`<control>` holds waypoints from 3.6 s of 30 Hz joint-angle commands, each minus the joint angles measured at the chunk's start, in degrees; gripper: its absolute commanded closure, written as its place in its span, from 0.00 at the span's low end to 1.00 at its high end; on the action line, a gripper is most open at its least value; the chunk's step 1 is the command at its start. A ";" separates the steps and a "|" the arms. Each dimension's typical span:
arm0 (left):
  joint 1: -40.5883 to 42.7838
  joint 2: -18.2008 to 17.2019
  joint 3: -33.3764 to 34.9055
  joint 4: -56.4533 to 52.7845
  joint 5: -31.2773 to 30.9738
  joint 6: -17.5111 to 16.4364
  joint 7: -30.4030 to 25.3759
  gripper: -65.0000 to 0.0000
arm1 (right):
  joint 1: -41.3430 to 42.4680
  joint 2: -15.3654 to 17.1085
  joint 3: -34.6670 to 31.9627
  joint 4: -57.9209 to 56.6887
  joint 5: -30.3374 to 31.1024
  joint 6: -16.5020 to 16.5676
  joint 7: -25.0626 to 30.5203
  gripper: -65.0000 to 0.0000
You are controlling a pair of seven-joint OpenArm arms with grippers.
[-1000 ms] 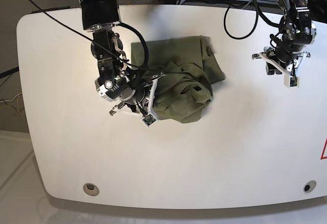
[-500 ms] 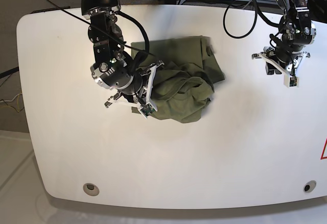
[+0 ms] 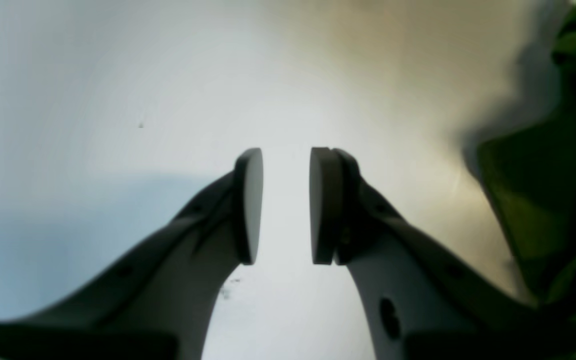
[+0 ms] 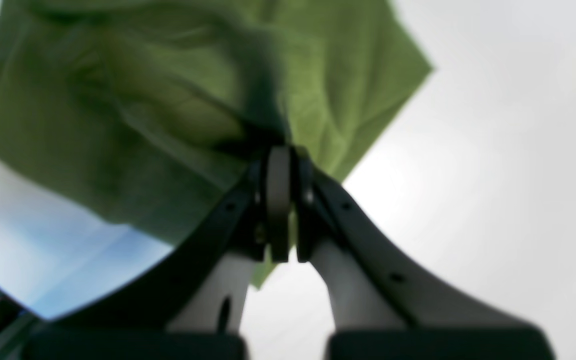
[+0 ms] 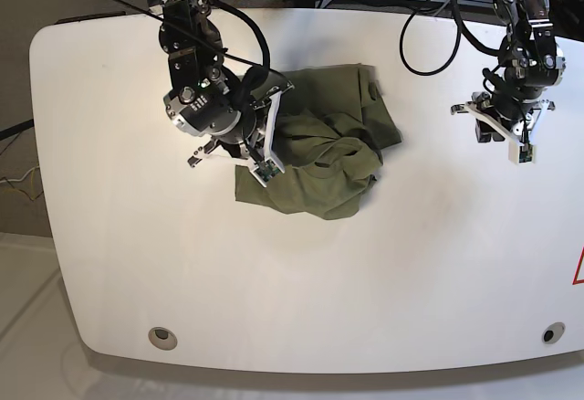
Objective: Fold the T-shirt properly
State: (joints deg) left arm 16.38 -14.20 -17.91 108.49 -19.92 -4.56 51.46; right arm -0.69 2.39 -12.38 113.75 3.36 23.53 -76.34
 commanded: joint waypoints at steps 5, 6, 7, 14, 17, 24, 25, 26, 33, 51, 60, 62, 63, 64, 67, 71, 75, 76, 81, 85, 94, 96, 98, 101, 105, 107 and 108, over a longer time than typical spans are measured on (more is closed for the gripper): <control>-0.43 -0.44 2.83 0.92 3.88 0.03 -0.61 0.76 | -2.52 0.29 -1.46 1.28 0.12 0.08 0.34 1.00; -0.60 -0.44 3.36 0.92 4.67 0.03 -0.61 0.76 | -2.87 0.38 -1.90 1.28 0.12 0.08 0.34 1.00; -0.95 -0.35 3.98 0.92 5.46 0.03 -0.61 0.76 | -3.22 0.38 -2.34 1.28 0.12 0.08 0.34 1.00; -2.10 1.32 5.65 -0.14 9.24 -0.15 -0.61 0.76 | -6.12 0.38 -3.66 1.28 0.12 -0.01 -0.54 1.00; -3.24 1.93 5.65 -1.63 9.59 -0.23 -0.61 0.76 | -6.65 0.29 -3.66 1.28 0.12 -0.01 -2.83 1.00; -4.82 1.93 5.65 -7.52 9.59 -0.23 -0.69 0.76 | -6.74 0.38 -3.75 1.37 0.12 -0.01 -3.66 1.00; -5.17 1.93 5.65 -8.22 9.59 -0.23 -0.69 0.76 | -6.74 0.46 -3.75 1.37 0.12 -0.01 -3.66 1.00; -5.35 1.93 5.65 -8.66 9.59 -0.23 -0.69 0.76 | -6.74 0.55 -3.75 1.37 0.12 -0.01 -3.66 1.00; -5.17 1.84 5.74 -11.21 9.59 -0.23 -5.00 0.76 | -7.44 2.49 -3.75 1.37 0.12 -0.01 -3.66 1.00; -5.17 1.76 5.74 -13.85 9.59 -0.23 -5.88 0.76 | -9.64 6.97 -3.40 1.28 0.03 -0.01 -3.66 1.00; -4.73 1.76 5.74 -10.16 9.59 -0.23 -5.70 0.76 | -8.67 6.62 -3.40 1.28 -0.15 -0.01 -3.66 1.00; -3.85 1.76 5.74 -8.14 9.59 -0.23 -5.70 0.76 | -8.15 6.62 -3.40 1.28 0.03 -0.01 -3.66 1.00; -3.50 1.76 5.74 -6.82 9.59 -0.23 -5.70 0.76 | -7.97 6.53 -3.40 1.28 0.03 -0.01 -3.66 1.00; -3.24 1.76 5.74 -5.67 9.59 -0.32 -5.70 0.76 | -7.88 6.44 -3.40 1.28 0.03 -0.01 -3.66 0.99; -2.89 1.84 5.74 -2.25 9.42 -0.85 -5.70 0.76 | -7.27 5.30 -3.40 1.28 0.03 -0.01 -3.66 0.94; -2.80 1.93 5.74 0.04 9.42 -4.45 -5.62 0.76 | -6.56 4.86 -3.49 1.28 0.03 -0.01 -3.66 0.82; -2.80 2.20 5.74 1.27 9.33 -7.00 -5.53 0.73 | -5.69 4.68 -3.66 1.28 0.03 -0.01 -3.66 0.71; -2.80 2.90 5.74 1.45 9.33 -7.53 -5.53 0.69 | -5.60 4.68 -3.66 1.28 0.03 -0.01 -3.66 0.69; -2.80 5.71 5.74 1.54 9.33 -9.64 -5.53 0.55 | -5.42 4.68 -3.66 1.28 0.03 0.16 -3.66 0.62; -2.71 7.38 5.74 1.54 9.33 -12.01 -5.53 0.51 | -5.25 4.60 -3.66 1.28 0.03 0.16 -3.66 0.61; -0.60 8.97 9.08 2.77 9.33 -17.03 -5.79 0.57 | -4.28 4.60 -3.66 1.10 0.03 0.16 -3.66 0.61; 0.45 8.97 9.78 2.77 9.24 -18.08 -6.23 0.59 | -4.19 4.60 -3.66 1.01 0.03 0.25 -3.66 0.61; 1.42 8.97 9.78 2.77 9.24 -19.22 -8.25 0.61 | -4.10 4.60 -3.66 1.01 0.03 0.25 -3.66 0.61; 3.00 9.84 9.69 2.77 9.24 -20.10 -13.62 0.67 | -4.10 4.60 -3.66 1.01 0.03 0.25 -3.66 0.61; 6.61 11.87 9.60 2.77 9.24 -20.19 -22.14 0.73 | -3.93 4.60 -3.75 0.84 0.03 0.25 -3.66 0.61; 8.45 12.22 9.78 2.77 9.24 -20.19 -26.45 0.73 | -3.49 4.60 -3.75 0.84 0.12 0.25 -3.66 0.61; 9.60 12.48 9.78 2.77 9.24 -20.19 -28.91 0.73 | -3.40 4.60 -3.75 0.75 0.12 0.25 -3.66 0.61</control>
State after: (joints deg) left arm 23.11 -2.57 -8.45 109.95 -9.91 -24.47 29.04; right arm -5.21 7.01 -16.23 113.82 3.36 23.59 -80.66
